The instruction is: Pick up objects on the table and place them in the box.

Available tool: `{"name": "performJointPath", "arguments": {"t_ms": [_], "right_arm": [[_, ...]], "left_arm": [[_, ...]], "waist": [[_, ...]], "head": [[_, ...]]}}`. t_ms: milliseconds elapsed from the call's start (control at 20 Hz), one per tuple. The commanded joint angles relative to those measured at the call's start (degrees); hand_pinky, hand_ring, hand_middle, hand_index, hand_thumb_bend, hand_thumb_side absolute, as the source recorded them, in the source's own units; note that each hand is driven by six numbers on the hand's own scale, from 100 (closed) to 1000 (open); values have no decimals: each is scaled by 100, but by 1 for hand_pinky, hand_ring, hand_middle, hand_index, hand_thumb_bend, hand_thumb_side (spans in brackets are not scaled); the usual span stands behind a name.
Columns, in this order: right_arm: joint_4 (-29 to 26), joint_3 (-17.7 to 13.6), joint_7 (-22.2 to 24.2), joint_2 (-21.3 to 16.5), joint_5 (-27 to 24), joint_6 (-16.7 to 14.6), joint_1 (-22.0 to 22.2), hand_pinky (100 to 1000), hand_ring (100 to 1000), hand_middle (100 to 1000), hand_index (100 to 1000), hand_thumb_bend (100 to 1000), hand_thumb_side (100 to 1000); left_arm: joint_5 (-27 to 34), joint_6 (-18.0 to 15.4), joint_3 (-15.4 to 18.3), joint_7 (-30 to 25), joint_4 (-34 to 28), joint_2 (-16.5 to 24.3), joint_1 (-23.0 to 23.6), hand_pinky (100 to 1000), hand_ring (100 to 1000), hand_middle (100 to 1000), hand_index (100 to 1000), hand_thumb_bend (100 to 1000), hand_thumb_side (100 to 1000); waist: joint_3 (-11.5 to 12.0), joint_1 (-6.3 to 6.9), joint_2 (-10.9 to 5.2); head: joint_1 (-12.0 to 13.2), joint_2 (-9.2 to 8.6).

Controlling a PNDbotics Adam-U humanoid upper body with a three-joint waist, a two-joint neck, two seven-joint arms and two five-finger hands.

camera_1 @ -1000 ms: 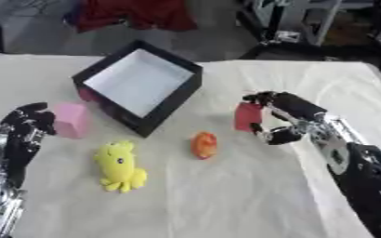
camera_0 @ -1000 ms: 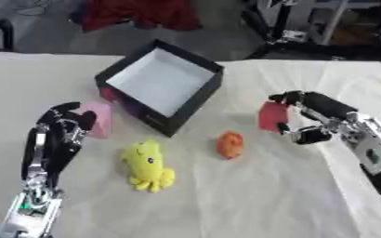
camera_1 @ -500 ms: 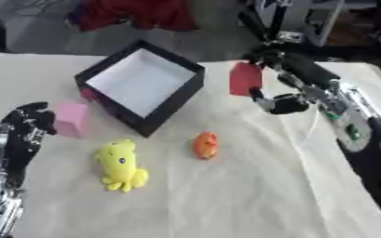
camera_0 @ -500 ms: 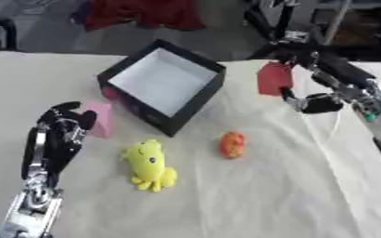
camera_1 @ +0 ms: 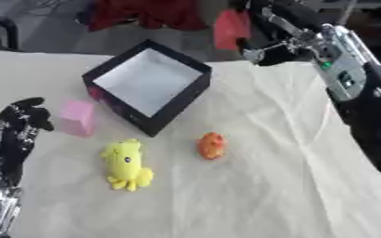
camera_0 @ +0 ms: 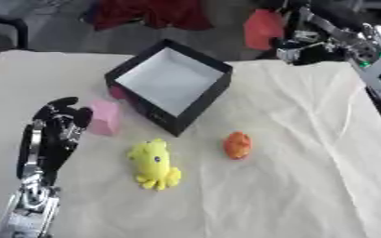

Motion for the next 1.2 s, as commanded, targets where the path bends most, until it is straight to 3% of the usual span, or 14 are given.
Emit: {"name": "performJointPath", "arguments": {"t_ms": [50,300,750,1050,1200], "right_arm": [[272,-130,-5,83,99,-34,-276,832,717,431,944,100,150],[713,-178,10,401,173,-55,-470,838,722,454,943,100,209],[1274,-243,-100,780,501,38,-584,845,730,517,948,100,212],[1523,-272,-446,976,785,262,-579,849,742,588,958,100,216],[1582,-259,-640,1039,854,340,-565,856,763,667,970,100,212]], "left_arm": [[33,-10,-75,-81,-107,-14,-140,666,439,493,724,883,693],[65,-10,-161,-174,-136,-74,-251,665,439,493,724,883,693],[80,-12,-240,-267,-188,-204,-440,664,440,493,723,884,693],[91,-23,-279,-306,-210,-257,-506,663,434,491,723,885,693],[78,-26,-277,-301,-220,-275,-529,658,427,491,722,886,694]], "waist": [[70,99,45],[263,147,129],[530,202,220],[623,198,275],[651,189,292]], "head": [[-137,-11],[-286,-11],[-499,-11],[-565,-11],[-578,-11]]}}
